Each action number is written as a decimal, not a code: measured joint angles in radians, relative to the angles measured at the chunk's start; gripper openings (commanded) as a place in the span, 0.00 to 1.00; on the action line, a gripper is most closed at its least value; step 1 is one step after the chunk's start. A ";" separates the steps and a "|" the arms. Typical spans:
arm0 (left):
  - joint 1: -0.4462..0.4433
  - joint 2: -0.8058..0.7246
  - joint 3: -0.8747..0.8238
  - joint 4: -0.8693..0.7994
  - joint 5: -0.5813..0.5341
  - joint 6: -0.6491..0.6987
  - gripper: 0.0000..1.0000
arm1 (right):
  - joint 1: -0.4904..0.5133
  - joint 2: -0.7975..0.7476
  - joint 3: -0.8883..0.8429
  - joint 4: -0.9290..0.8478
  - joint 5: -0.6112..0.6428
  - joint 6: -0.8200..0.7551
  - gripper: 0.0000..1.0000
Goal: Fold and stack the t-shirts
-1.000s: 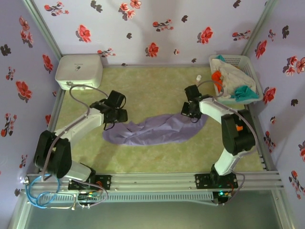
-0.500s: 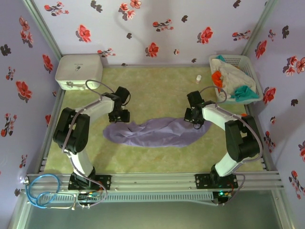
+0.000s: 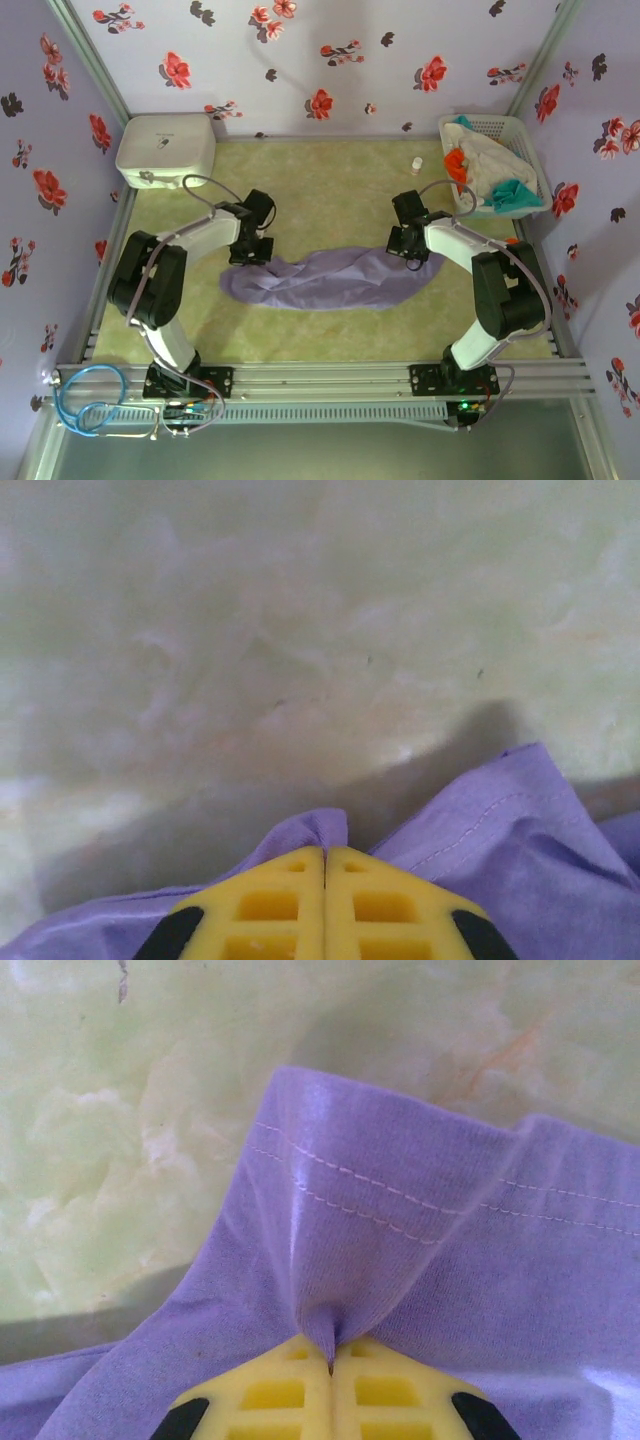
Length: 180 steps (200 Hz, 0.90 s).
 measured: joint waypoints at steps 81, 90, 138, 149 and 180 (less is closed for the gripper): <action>0.051 -0.246 0.168 -0.122 -0.107 0.011 0.00 | 0.000 -0.181 -0.024 0.024 0.063 0.004 0.02; 0.056 -0.262 0.199 -0.133 -0.117 0.017 0.00 | 0.000 -0.219 -0.025 0.034 0.071 0.003 0.02; 0.131 -0.293 0.358 -0.207 -0.156 0.060 0.00 | 0.000 -0.430 -0.077 0.128 0.093 0.002 0.06; 0.142 -0.293 0.394 -0.218 -0.163 0.072 0.00 | 0.001 -0.470 -0.093 0.147 0.094 -0.001 0.06; 0.147 -0.294 0.476 -0.248 -0.169 0.102 0.00 | 0.003 -0.533 -0.114 0.153 0.098 -0.008 0.06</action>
